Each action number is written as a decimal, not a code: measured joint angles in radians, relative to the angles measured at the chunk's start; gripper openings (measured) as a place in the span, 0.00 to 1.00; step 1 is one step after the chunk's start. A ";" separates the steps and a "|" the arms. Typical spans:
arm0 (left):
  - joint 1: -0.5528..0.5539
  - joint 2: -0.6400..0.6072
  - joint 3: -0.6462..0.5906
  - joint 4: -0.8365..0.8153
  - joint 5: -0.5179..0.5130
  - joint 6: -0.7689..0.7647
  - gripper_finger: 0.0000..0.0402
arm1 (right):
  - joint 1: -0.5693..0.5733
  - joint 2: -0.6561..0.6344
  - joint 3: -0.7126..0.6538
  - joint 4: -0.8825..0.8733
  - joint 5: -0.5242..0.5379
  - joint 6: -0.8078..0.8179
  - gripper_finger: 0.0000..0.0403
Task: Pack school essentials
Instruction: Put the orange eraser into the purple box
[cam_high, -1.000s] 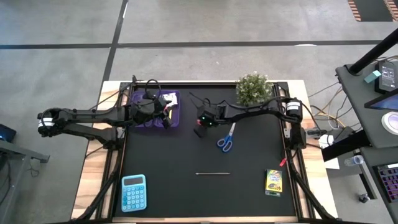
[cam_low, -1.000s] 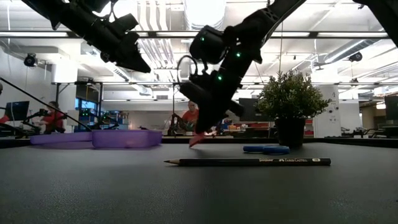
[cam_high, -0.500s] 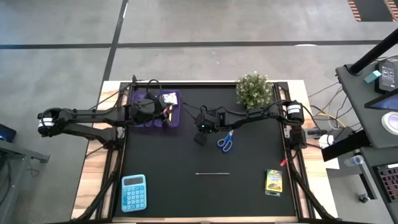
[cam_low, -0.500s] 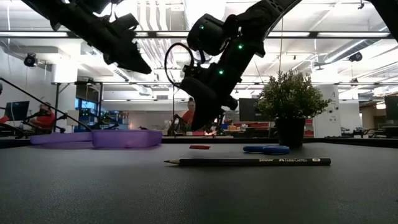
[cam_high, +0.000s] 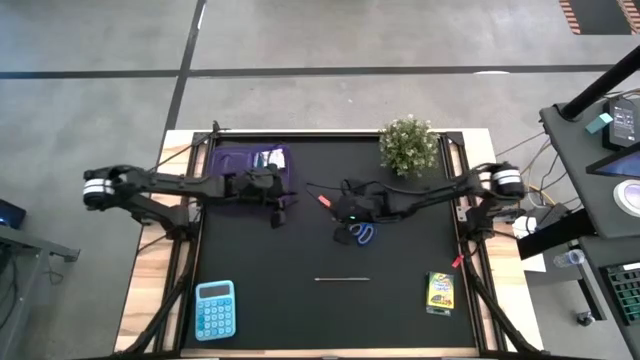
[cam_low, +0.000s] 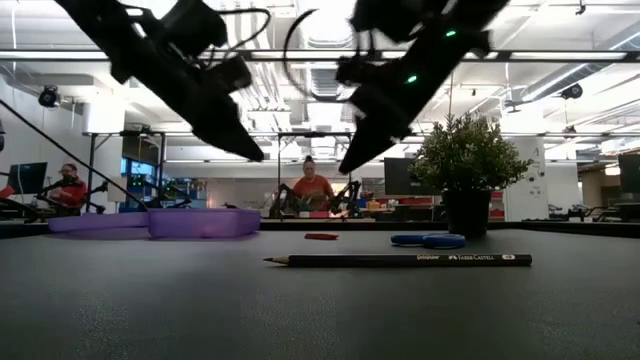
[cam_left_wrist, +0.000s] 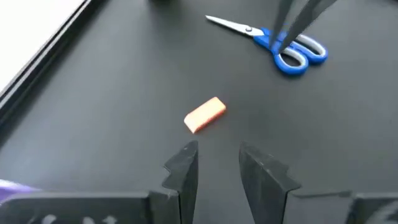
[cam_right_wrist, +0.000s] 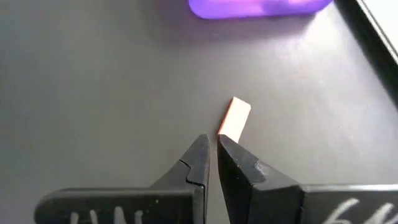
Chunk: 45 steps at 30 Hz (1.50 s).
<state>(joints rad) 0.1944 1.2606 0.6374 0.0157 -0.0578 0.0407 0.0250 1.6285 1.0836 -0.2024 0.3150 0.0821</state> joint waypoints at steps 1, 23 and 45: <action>0.000 0.027 0.001 0.032 0.000 0.001 0.24 | 0.005 -0.032 -0.032 0.026 -0.001 -0.008 0.06; -0.019 0.458 0.205 0.216 0.001 0.336 0.49 | 0.008 -0.455 -0.429 0.525 0.000 -0.168 0.06; 0.083 0.616 0.353 0.072 0.164 0.469 0.55 | 0.008 -0.429 -0.440 0.530 0.000 -0.156 0.06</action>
<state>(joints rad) 0.2774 1.8771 0.9904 0.0872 0.1067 0.5094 0.0326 1.1995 0.6437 0.3274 0.3146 -0.0737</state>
